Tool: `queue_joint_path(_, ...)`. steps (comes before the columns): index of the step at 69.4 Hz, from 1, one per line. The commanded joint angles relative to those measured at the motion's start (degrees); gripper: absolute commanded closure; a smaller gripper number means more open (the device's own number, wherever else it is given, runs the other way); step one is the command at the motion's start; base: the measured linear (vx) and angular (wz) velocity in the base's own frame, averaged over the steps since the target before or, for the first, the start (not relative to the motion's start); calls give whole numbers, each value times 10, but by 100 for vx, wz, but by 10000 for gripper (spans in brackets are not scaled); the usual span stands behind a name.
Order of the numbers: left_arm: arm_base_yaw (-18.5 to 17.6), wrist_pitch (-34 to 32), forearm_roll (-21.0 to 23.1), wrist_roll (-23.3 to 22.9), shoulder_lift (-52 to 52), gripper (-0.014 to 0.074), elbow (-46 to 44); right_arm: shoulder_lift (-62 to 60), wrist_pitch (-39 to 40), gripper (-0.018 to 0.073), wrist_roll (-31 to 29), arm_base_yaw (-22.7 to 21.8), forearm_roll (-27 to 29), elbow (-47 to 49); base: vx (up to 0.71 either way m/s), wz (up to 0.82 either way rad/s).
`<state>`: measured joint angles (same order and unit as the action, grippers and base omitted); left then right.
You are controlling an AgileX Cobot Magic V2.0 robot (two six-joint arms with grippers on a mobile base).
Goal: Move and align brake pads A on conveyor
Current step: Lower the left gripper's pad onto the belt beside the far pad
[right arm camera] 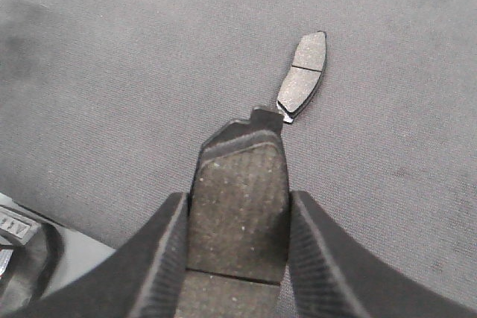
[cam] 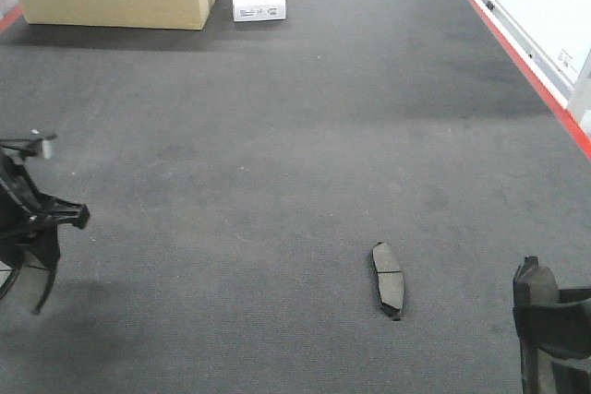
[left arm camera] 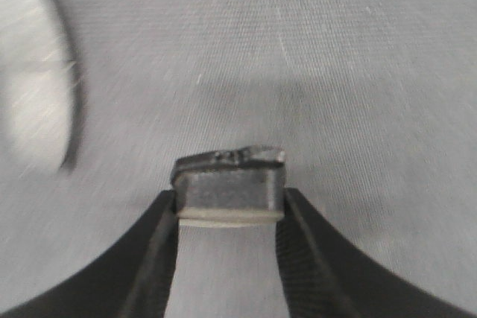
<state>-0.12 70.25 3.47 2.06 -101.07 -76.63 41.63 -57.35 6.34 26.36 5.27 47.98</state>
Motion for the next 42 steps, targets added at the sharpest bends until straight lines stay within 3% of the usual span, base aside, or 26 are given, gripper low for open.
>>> queue_joint_path(1,3,14,7,3,1,603,-26,-1,39,569,-5,-1,1,16,0,0)
queue_joint_path(19,3,12,-16,-1,-60,603,-29,-1,39,569,-5,-1,2,16,0,0)
queue_joint_path(29,3,-19,-38,-1,-82,603,-29,-1,39,569,-5,-1,2,16,0,0)
queue_joint_path(42,3,-52,-35,-1,-84,599,-47,-1,39,569,-5,-1,2,16,0,0)
